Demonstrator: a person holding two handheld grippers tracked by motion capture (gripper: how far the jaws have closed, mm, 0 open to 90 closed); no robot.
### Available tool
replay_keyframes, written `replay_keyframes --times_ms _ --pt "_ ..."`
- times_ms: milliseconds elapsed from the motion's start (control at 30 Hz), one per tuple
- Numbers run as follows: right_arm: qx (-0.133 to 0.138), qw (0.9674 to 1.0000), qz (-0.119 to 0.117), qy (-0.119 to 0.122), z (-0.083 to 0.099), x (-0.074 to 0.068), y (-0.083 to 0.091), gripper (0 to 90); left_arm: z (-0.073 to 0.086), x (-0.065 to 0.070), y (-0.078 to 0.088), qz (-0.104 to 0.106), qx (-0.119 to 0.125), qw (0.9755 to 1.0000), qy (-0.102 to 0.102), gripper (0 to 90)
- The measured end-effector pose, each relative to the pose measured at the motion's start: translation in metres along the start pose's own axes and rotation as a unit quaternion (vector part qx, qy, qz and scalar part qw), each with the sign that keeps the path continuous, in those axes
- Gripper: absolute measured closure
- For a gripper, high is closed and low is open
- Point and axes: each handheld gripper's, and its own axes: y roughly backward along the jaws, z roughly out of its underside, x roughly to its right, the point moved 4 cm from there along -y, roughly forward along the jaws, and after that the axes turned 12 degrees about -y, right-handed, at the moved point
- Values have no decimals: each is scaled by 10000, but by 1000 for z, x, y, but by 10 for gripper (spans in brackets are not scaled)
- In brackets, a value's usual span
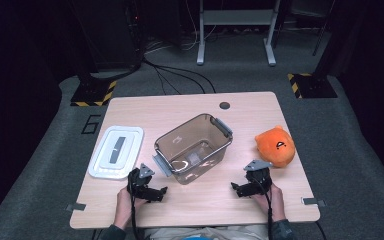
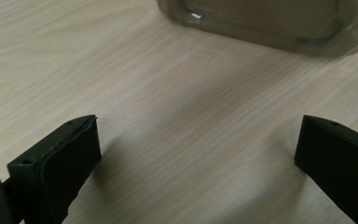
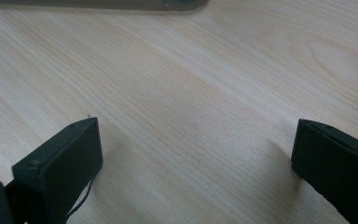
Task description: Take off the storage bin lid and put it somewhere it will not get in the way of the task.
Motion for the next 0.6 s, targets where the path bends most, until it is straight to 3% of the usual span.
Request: replay_keyframes --times_ms 67,467,600 --pt "23 10000 40 28 0 -1 0 9 1 0 -1 -41 104 9999 33 0" --pt "-164 9998 11 84 -2 -3 1 11 1 2 -1 -54 73 9999 45 0" --pt "-221 9993 69 291 -6 -7 7 20 1 2 -1 -68 77 9999 62 0"
